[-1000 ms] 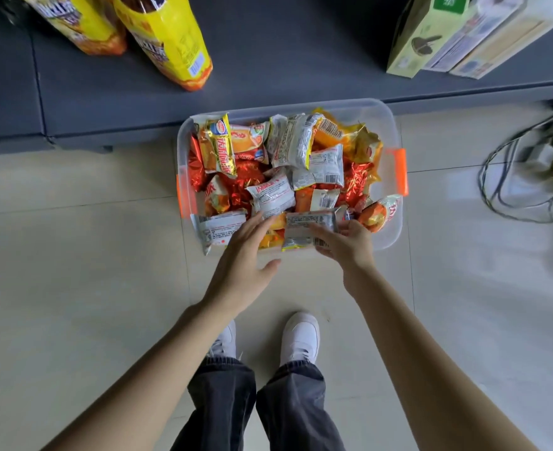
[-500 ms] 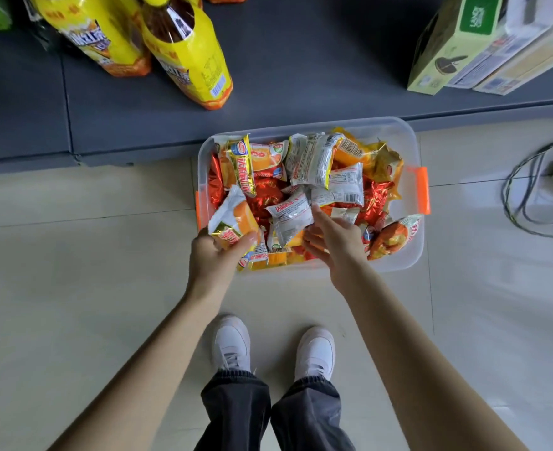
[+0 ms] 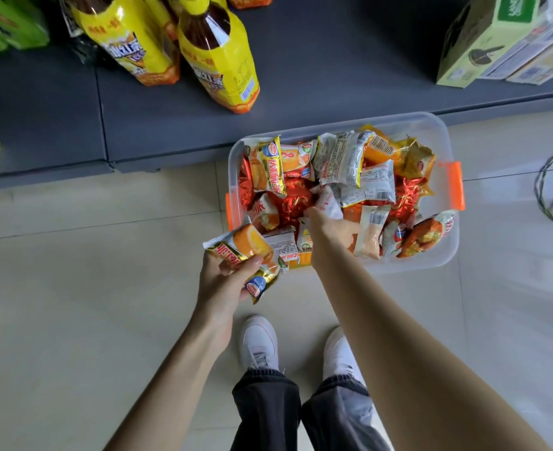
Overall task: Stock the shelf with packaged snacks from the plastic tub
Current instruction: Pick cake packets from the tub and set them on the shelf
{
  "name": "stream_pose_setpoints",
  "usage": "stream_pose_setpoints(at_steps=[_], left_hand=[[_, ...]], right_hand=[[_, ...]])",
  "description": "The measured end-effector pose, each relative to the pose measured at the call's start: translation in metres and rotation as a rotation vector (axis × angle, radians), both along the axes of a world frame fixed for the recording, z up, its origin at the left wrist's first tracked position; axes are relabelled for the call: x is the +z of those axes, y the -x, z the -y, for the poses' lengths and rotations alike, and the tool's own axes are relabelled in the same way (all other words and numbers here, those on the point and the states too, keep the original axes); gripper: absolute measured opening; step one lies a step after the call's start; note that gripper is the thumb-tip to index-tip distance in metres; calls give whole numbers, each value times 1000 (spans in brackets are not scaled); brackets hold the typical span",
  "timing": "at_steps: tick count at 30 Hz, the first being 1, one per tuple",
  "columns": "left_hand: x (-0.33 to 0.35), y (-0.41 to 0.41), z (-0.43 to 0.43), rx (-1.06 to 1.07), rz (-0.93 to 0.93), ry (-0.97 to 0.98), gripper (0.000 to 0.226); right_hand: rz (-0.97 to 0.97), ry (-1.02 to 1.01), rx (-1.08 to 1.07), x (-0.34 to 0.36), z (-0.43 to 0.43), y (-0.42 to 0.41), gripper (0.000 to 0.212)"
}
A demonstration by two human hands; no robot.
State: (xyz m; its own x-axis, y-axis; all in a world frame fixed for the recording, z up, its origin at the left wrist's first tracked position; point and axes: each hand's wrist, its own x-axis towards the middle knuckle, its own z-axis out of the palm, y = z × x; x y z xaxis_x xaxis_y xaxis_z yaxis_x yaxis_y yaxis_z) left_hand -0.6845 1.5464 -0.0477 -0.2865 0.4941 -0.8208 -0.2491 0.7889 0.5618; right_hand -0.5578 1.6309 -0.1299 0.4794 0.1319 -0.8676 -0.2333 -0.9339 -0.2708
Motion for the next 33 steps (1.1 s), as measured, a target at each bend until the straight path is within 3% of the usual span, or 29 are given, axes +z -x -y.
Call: stream_pose_setpoints(at_steps=[2,5,7,13,17,20,22,24,25,27,29,33], left_hand=[[11,-1,-1,46,-18,23,48],[36,-4,-2,94,0,26,37],[62,-7,-2,133,62,-12,35],[174,-7,-11,110,288,-134,59],[267,-1,-20,10,311,-272,51],[341,7,-28,-10,329,-365,43],[386,15,-33,-38,315,-427,38],[427,26,-36,-48,278,-478,44],[445,32,-39,-37,256,-497,52],[477,45,-46,2,228,-531,68],[507,55,-59,27,202,-590,81],[577,69,-113,-32,-7,-849,49]], right_hand=[[-124,-70,-77,29,17,-11,67],[-558,-159,-180,99,44,-27,44],[-735,-229,-271,145,62,-40,51],[-1097,-439,-418,267,84,-52,44],[-966,-545,-231,360,70,-38,50],[-967,-572,-1,428,56,-29,34],[-962,-655,145,468,49,-26,36],[-804,-667,347,507,39,-20,33],[-725,-718,393,522,35,-19,36],[-699,-767,423,554,26,-20,70],[-644,-829,470,587,12,-21,80],[-528,-1063,567,658,-42,-29,66]])
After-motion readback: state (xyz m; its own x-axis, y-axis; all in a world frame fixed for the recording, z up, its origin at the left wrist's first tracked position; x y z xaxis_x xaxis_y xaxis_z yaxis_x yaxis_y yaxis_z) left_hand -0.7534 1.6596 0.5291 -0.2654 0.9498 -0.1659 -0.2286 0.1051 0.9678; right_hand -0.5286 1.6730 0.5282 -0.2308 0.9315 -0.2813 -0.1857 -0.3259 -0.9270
